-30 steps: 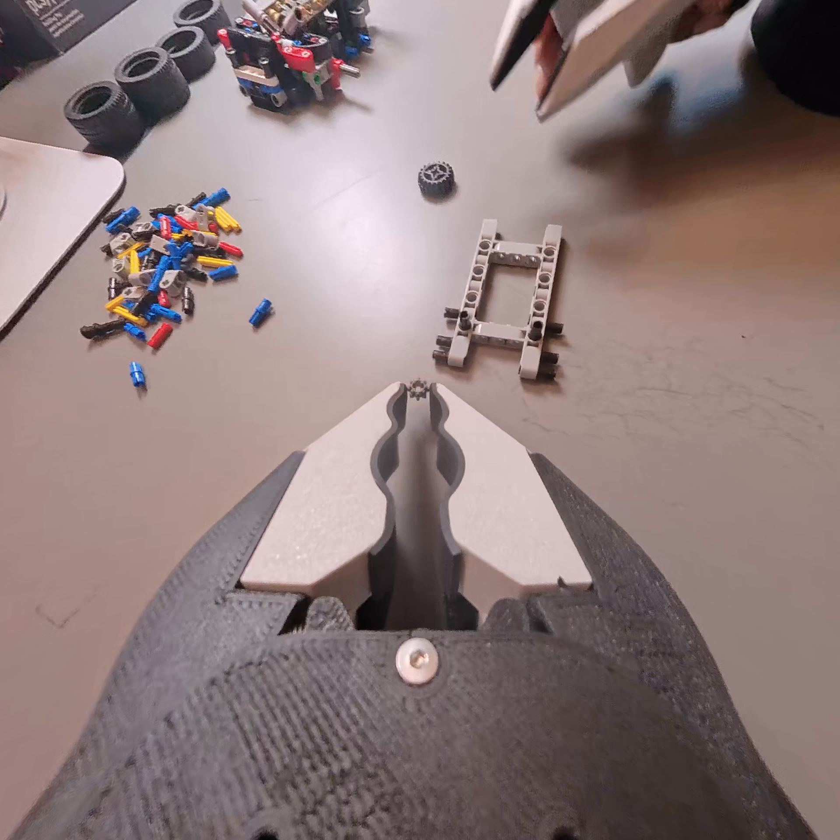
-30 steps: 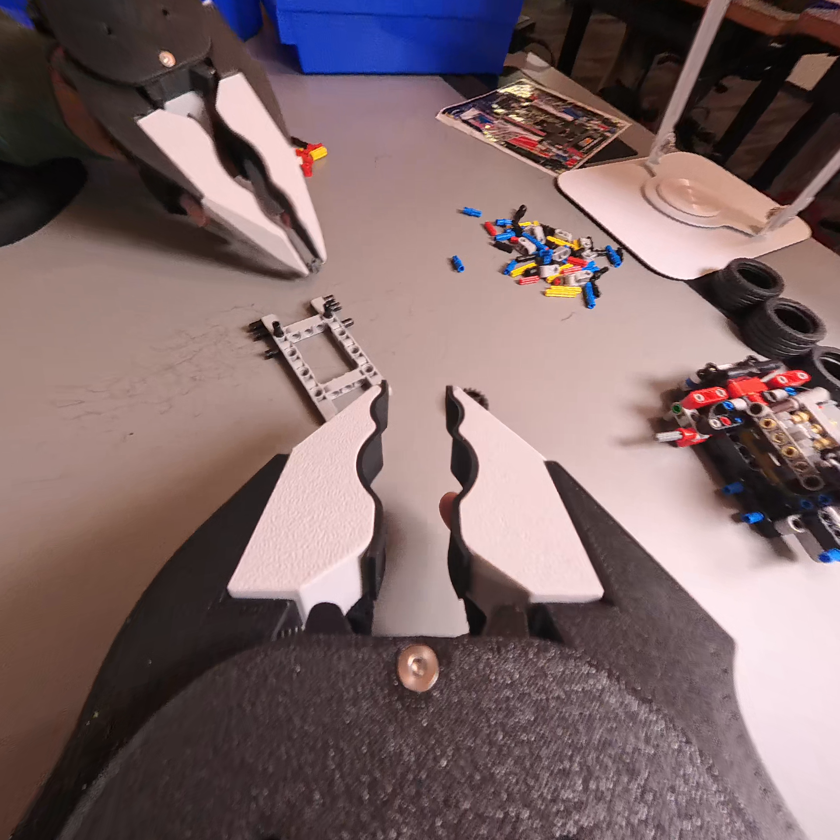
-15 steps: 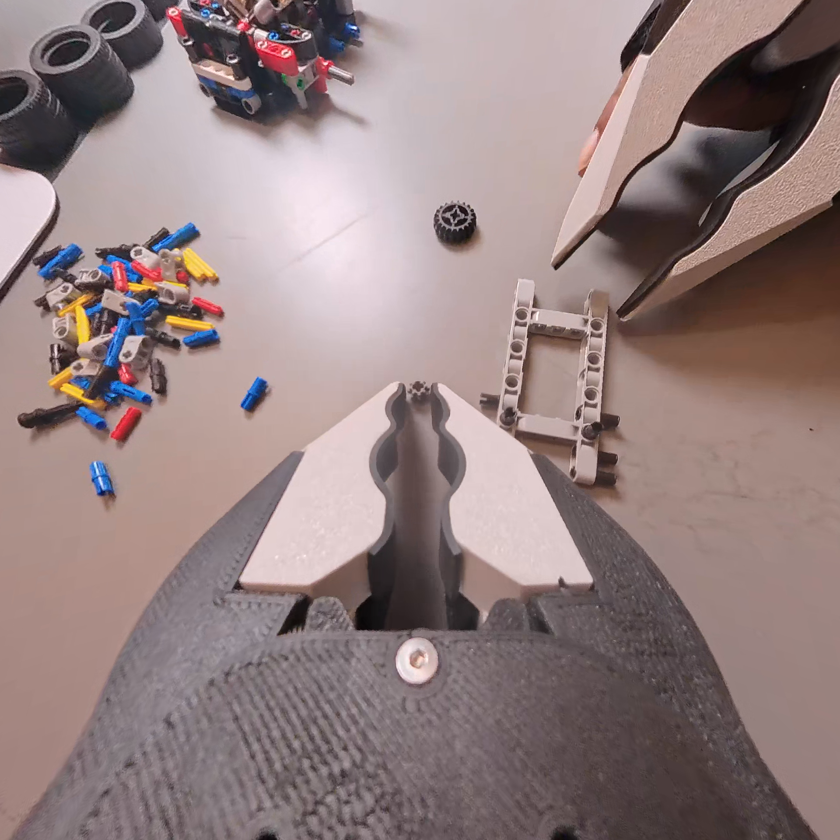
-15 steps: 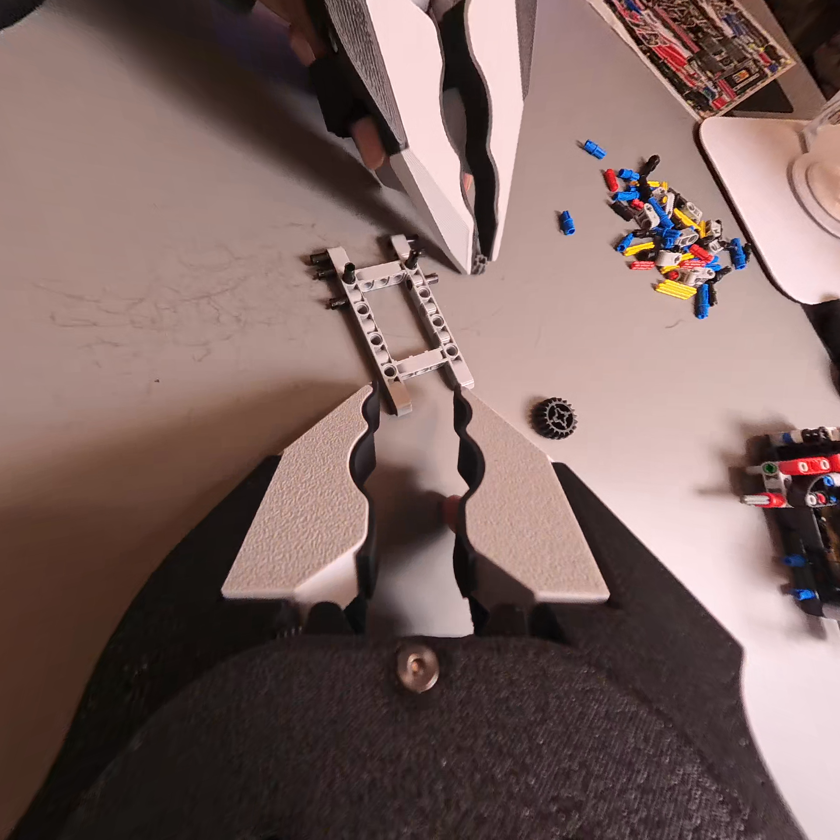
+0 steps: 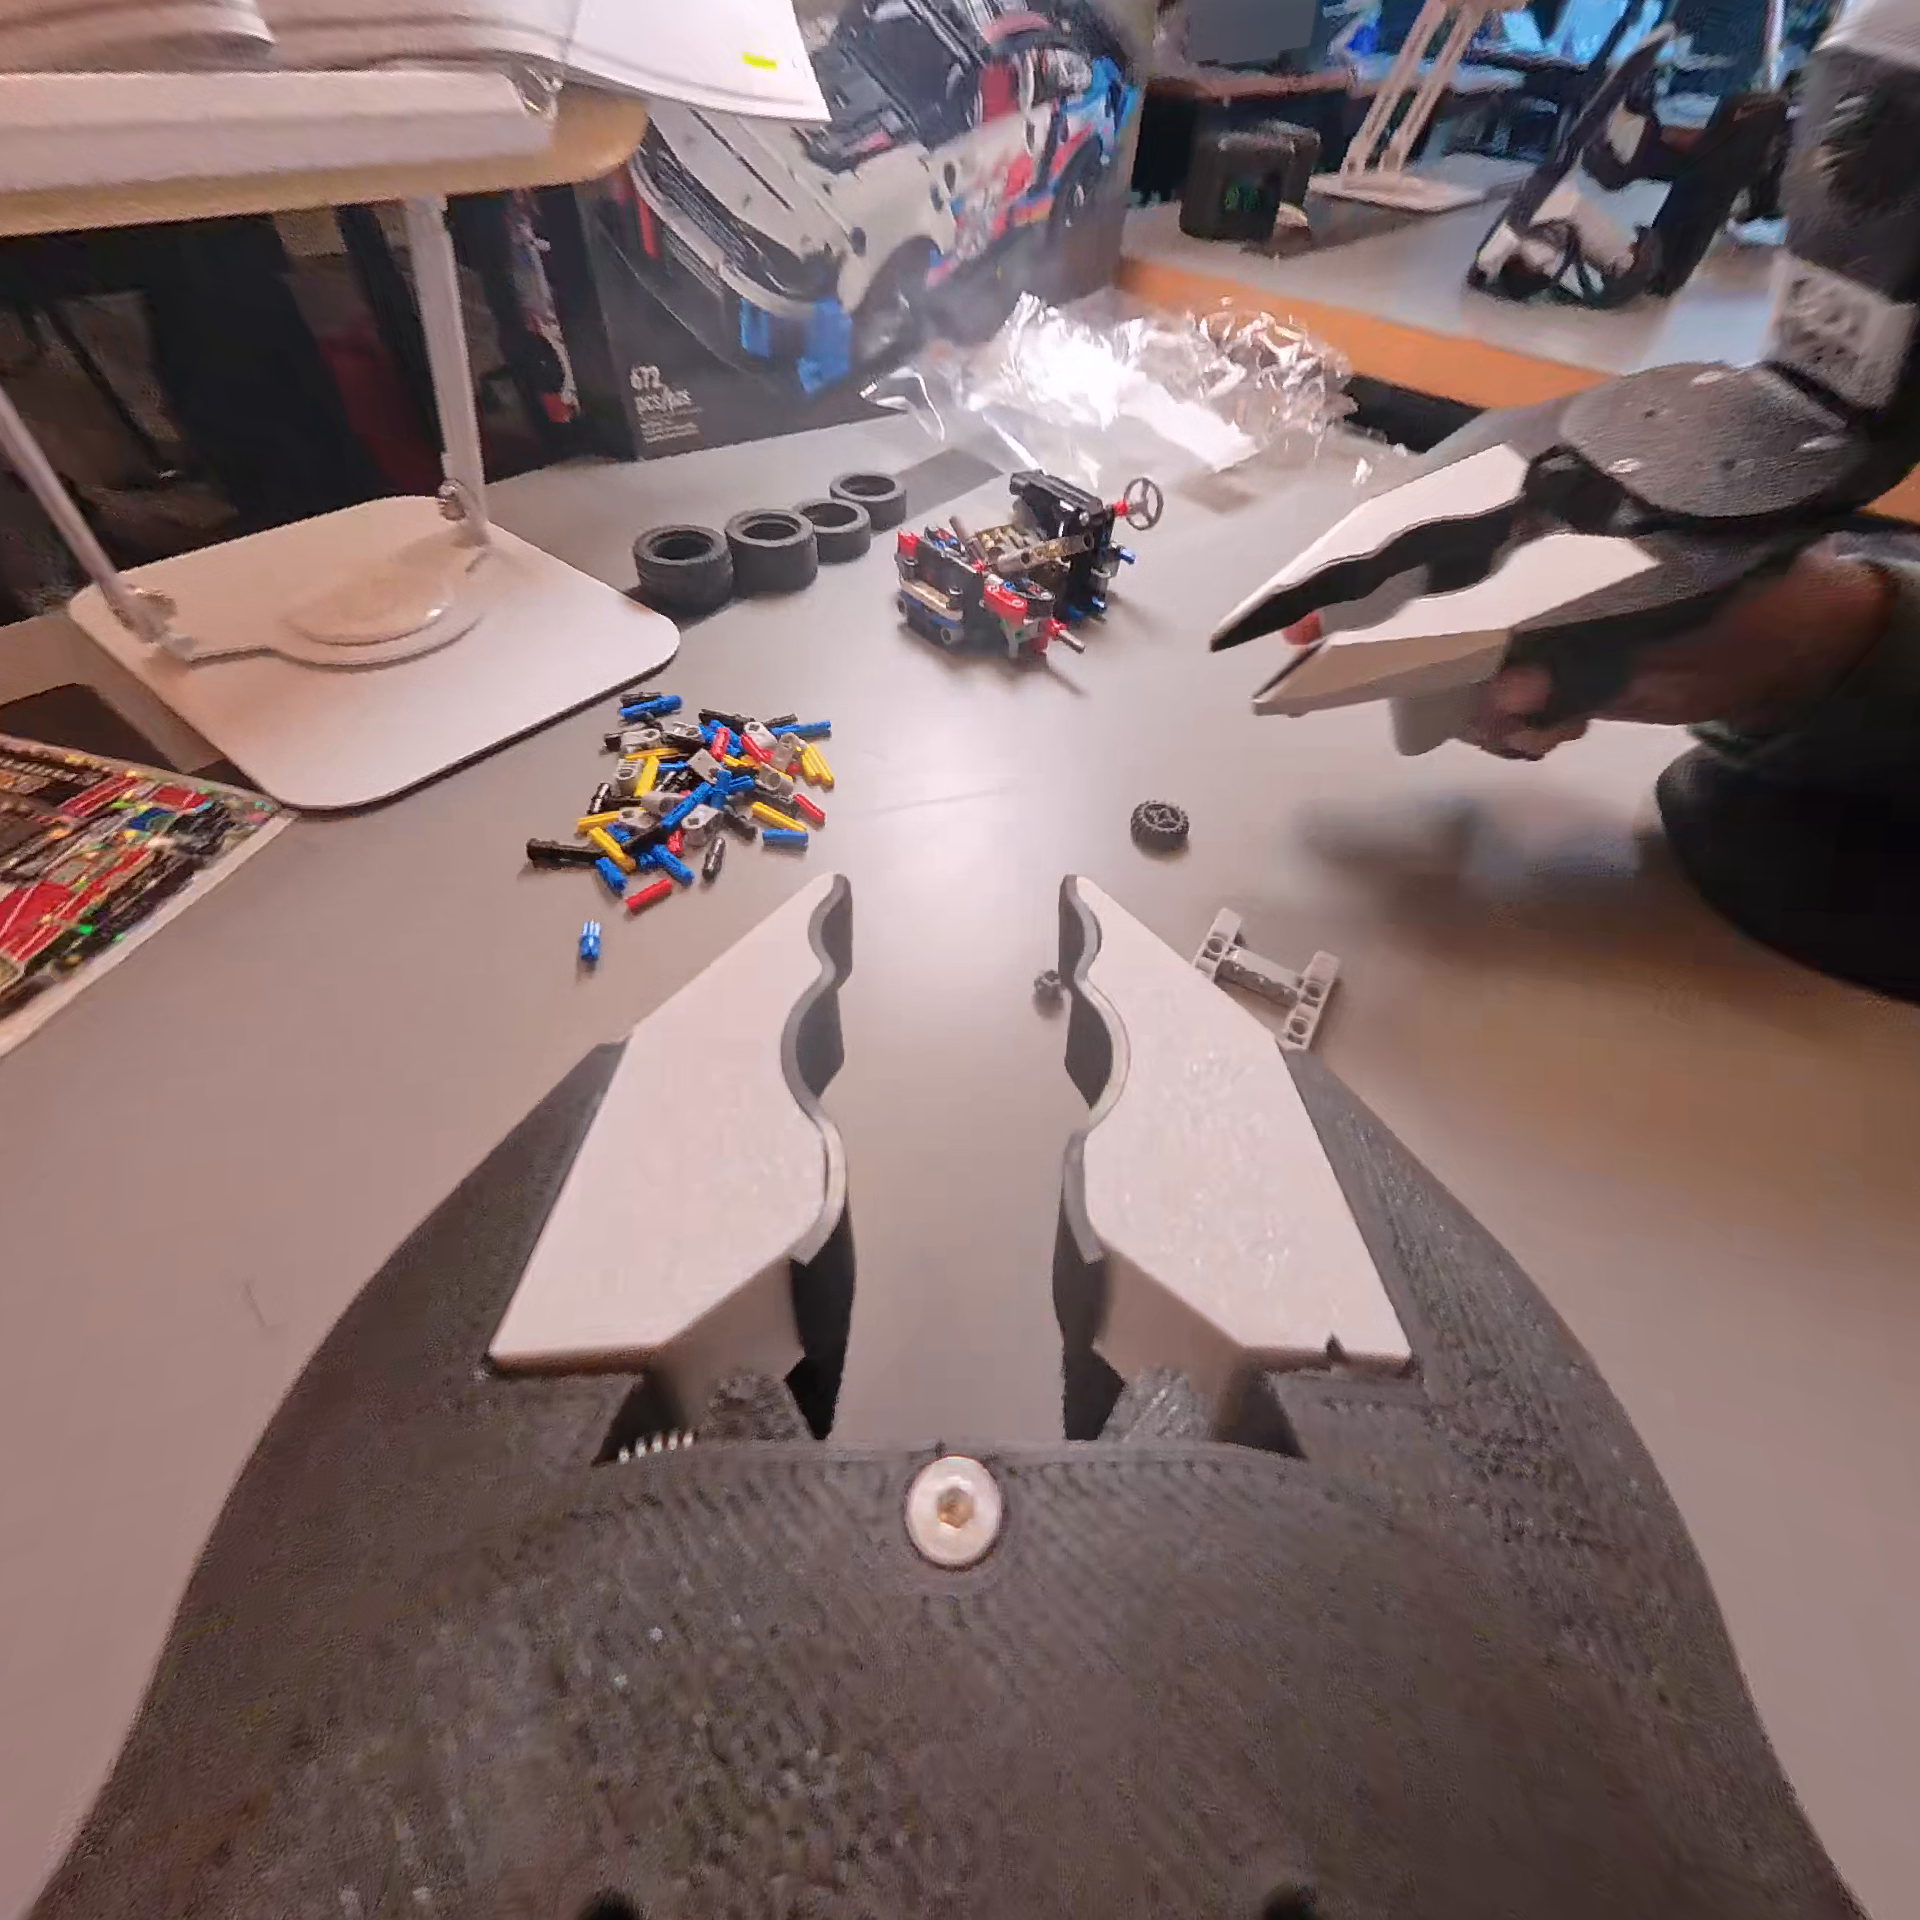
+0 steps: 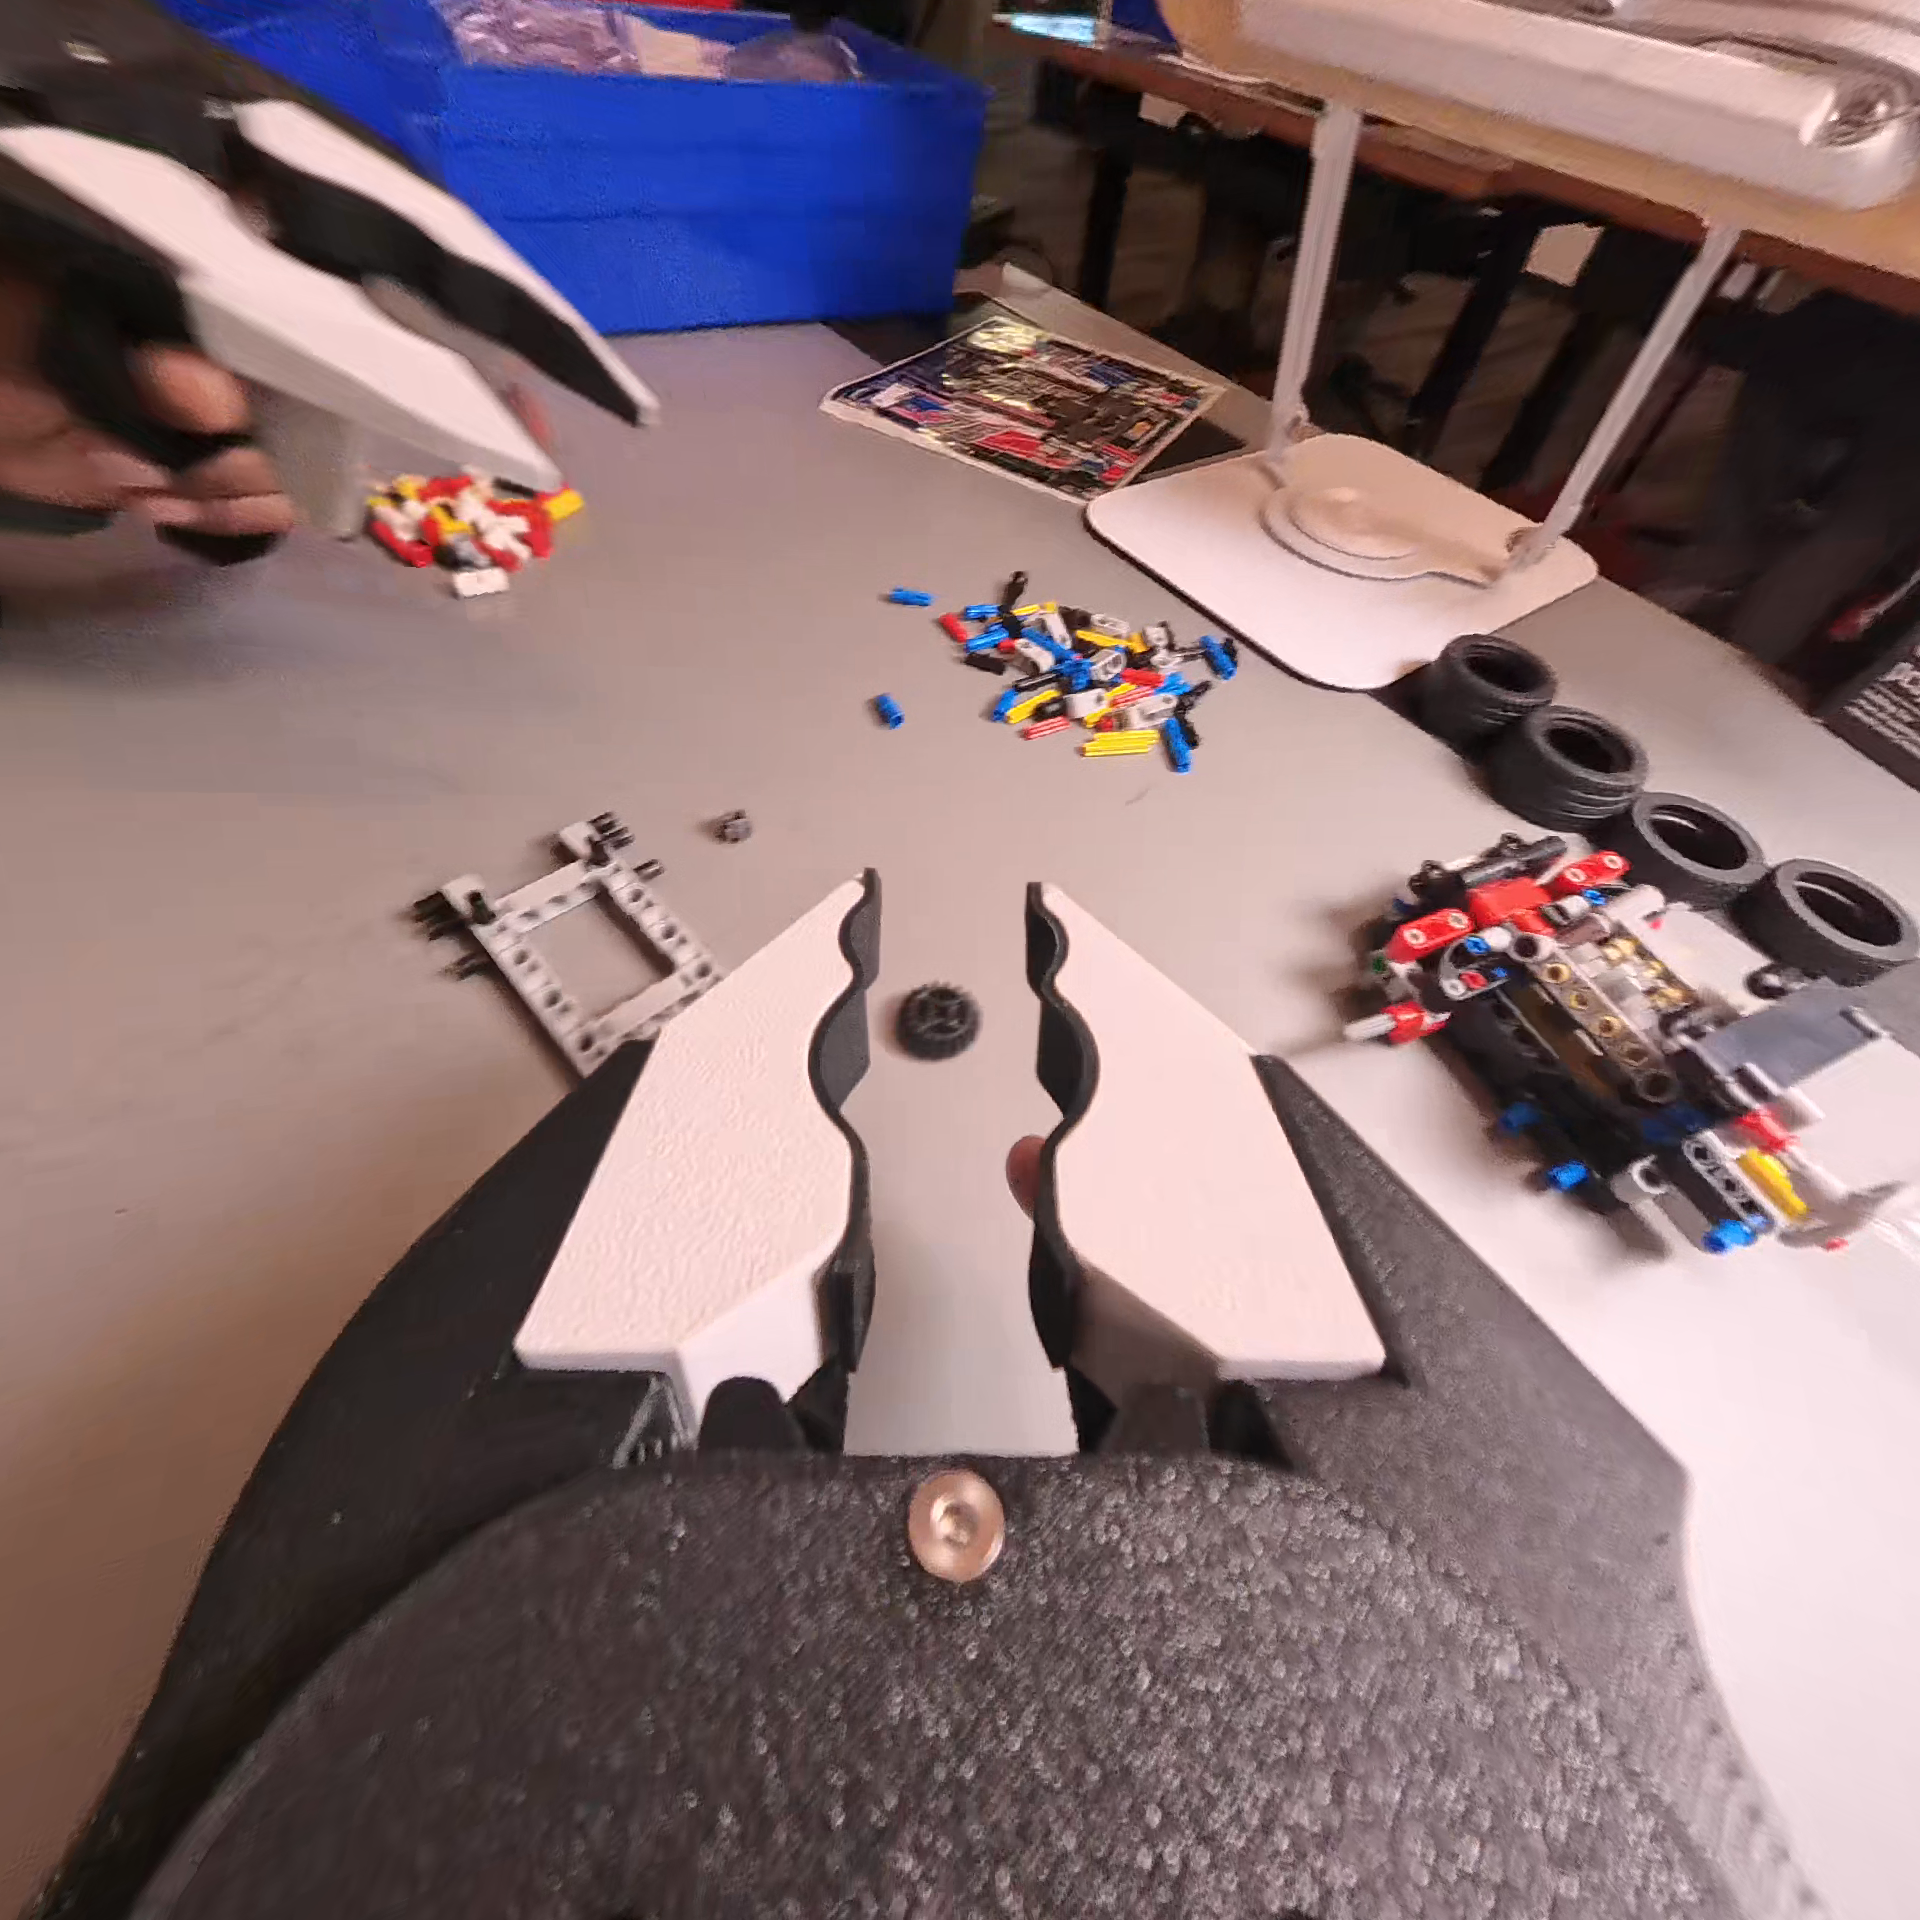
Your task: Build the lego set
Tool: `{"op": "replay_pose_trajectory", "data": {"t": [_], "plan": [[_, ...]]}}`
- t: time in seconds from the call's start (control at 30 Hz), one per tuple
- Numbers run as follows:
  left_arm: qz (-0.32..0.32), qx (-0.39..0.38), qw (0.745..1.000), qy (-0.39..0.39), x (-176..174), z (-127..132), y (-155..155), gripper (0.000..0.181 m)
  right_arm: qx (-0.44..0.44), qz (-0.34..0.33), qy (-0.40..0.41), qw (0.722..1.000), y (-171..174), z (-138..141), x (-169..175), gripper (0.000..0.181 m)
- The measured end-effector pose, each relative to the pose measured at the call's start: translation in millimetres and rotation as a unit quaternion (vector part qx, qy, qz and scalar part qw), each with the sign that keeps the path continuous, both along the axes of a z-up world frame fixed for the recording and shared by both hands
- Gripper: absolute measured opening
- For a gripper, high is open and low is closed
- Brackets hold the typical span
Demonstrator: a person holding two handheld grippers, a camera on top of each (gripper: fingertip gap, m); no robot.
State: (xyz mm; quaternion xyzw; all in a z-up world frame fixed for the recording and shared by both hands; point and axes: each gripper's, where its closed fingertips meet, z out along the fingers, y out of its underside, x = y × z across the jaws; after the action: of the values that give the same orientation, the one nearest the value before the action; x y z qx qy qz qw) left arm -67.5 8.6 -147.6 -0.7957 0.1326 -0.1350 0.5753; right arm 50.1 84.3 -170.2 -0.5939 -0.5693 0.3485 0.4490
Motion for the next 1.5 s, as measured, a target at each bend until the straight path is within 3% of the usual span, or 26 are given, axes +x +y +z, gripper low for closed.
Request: {"op": "replay_pose_trajectory", "data": {"t": [0.13, 0.3, 0.47, 0.73, 0.97, 1.5], "plan": [[0.028, 0.021, 0.999, -0.01, -1, 2, -27, 0.038, -0.002, 0.004, -0.036, 0.999, 23, -6, -28, 0.027], [0.041, 0.026, 0.999, 0.022, -2, -3, -47, 0.038, 0.006, 0.023, -0.145, 0.989, 54, -39, -81, 0.034], [0.043, 0.013, 0.998, 0.046, 0, -19, -66, 0.036, 0.013, 0.046, -0.213, 0.976, 71, -58, -106, 0.034], [0.03, 0.011, 0.999, 0.025, -1, -18, -63, 0.035, -0.007, 0.074, -0.267, 0.961, 74, -65, -114, 0.029], [0.035, -0.009, 0.997, 0.064, 7, -27, -64, 0.035, -0.035, 0.087, -0.285, 0.954, 71, -66, -117, 0.024], [0.021, -0.031, 0.997, 0.068, 15, -37, -64, 0.036, -0.045, 0.074, -0.239, 0.967, 68, -56, -104, 0.022]]}}
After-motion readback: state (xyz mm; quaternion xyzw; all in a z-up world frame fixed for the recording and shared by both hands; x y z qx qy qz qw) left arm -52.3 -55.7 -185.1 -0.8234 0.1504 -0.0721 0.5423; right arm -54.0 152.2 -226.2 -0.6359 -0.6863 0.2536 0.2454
